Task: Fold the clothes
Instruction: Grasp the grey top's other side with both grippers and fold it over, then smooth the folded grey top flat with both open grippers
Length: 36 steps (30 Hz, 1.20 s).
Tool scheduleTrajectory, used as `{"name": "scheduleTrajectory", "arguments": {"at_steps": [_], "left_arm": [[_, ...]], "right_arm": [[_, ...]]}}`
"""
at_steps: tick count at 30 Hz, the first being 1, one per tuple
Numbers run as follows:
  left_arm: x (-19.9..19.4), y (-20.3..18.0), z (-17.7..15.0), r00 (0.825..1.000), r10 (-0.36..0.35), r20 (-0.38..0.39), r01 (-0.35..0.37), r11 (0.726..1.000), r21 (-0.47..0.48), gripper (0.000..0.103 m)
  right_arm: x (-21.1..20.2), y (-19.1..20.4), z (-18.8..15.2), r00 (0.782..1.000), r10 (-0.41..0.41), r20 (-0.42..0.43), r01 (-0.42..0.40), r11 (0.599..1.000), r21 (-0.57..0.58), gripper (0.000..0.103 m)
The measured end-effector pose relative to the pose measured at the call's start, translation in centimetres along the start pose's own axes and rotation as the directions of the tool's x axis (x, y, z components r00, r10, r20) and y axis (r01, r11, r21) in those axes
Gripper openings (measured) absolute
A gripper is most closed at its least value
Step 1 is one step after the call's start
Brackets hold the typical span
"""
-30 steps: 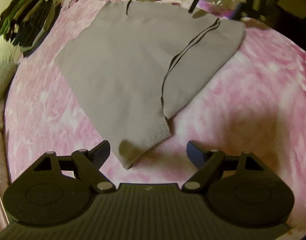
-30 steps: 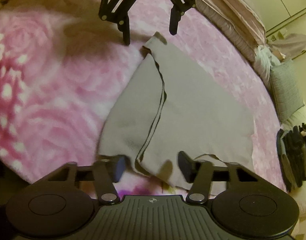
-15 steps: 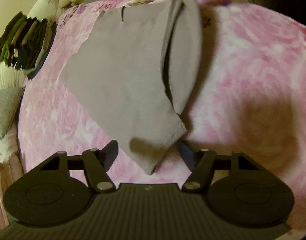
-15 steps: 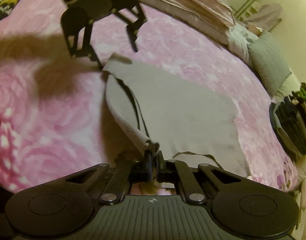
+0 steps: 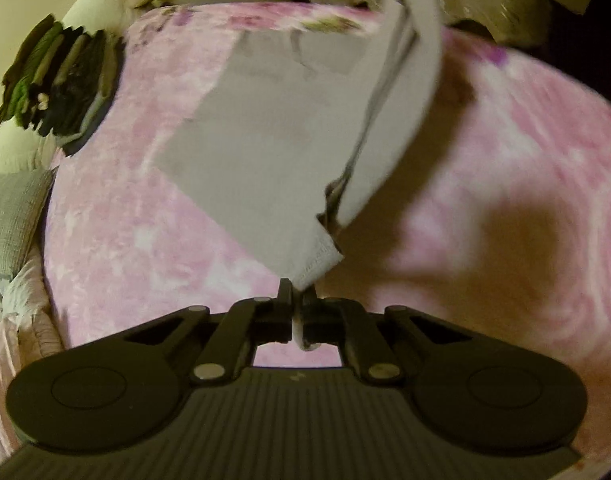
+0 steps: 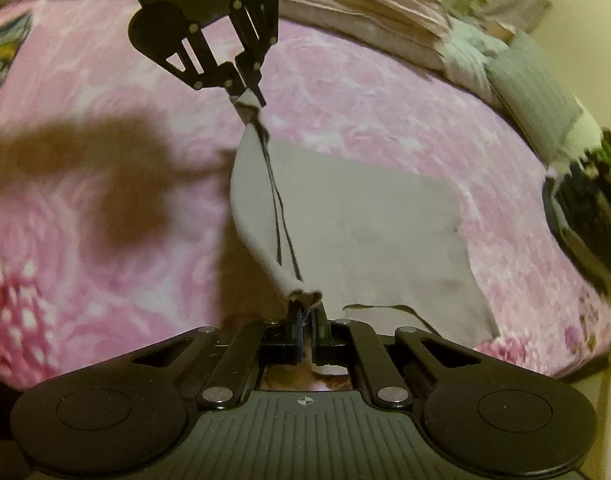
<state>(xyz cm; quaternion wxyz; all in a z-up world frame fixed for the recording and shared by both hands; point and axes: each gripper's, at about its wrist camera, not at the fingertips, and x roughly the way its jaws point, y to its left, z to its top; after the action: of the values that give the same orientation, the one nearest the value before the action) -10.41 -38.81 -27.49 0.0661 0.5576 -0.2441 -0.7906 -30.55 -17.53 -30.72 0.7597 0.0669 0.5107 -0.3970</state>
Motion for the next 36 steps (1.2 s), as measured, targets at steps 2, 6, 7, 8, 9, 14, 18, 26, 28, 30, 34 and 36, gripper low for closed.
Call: {"name": "scheduleTrajectory", "arguments": {"at_steps": [2,6,7,8,9,14,18,26,28,30,34,36], "left_arm": [[-0.5,2.2,1.5,1.000,-0.013,-0.008,0.013,1.000,0.000,0.003],[-0.1,7.1,4.8,0.999,-0.033,-0.025,0.033,0.999,-0.011,0.003],[0.3,8.4,5.7,0.998,-0.047,-0.035,0.046,0.999,-0.017,0.003],[0.8,9.7,6.6,0.997,-0.060,-0.046,0.060,0.998,-0.017,0.003],[1.5,10.9,7.5,0.996,-0.072,-0.058,0.072,0.997,-0.013,0.003],[6.6,16.4,11.0,0.983,-0.160,-0.088,0.156,0.986,-0.051,0.003],[12.1,19.0,12.9,0.969,-0.223,-0.106,0.217,0.974,-0.064,0.003],[19.1,22.4,13.6,0.937,-0.329,-0.115,0.312,0.939,-0.145,0.012],[19.8,23.4,13.2,0.938,-0.327,-0.115,0.303,0.934,-0.189,0.017],[20.0,24.5,12.5,0.940,-0.321,-0.117,0.287,0.928,-0.237,0.018],[19.0,26.4,10.7,0.947,-0.306,-0.096,0.253,0.898,-0.360,0.018],[18.1,26.5,10.2,0.947,-0.315,-0.061,0.263,0.872,-0.414,0.018]], "right_arm": [[-0.6,-1.9,0.5,1.000,0.011,0.000,-0.011,0.998,0.056,0.000],[-1.2,-7.2,1.3,0.999,0.053,0.007,-0.053,0.986,0.157,0.000],[-1.2,-8.5,1.3,0.998,0.068,0.009,-0.069,0.983,0.172,0.000],[-1.1,-9.9,1.2,0.997,0.082,0.012,-0.083,0.978,0.192,0.000],[-0.9,-11.6,1.2,0.995,0.099,0.016,-0.100,0.970,0.220,0.000],[2.2,-19.7,-0.7,0.977,0.211,0.011,-0.199,0.901,0.386,0.000],[5.8,-25.5,-2.4,0.955,0.298,0.002,-0.254,0.809,0.531,0.000],[12.2,-31.5,-5.5,0.913,0.408,0.008,-0.288,0.631,0.720,0.000],[13.0,-32.1,-6.2,0.910,0.416,0.007,-0.280,0.601,0.749,0.000],[13.5,-32.6,-6.9,0.911,0.412,0.008,-0.265,0.571,0.777,0.000],[13.3,-33.4,-8.2,0.928,0.372,-0.002,-0.198,0.499,0.843,0.000],[12.4,-33.5,-8.4,0.945,0.328,-0.015,-0.155,0.485,0.860,0.000]]}}
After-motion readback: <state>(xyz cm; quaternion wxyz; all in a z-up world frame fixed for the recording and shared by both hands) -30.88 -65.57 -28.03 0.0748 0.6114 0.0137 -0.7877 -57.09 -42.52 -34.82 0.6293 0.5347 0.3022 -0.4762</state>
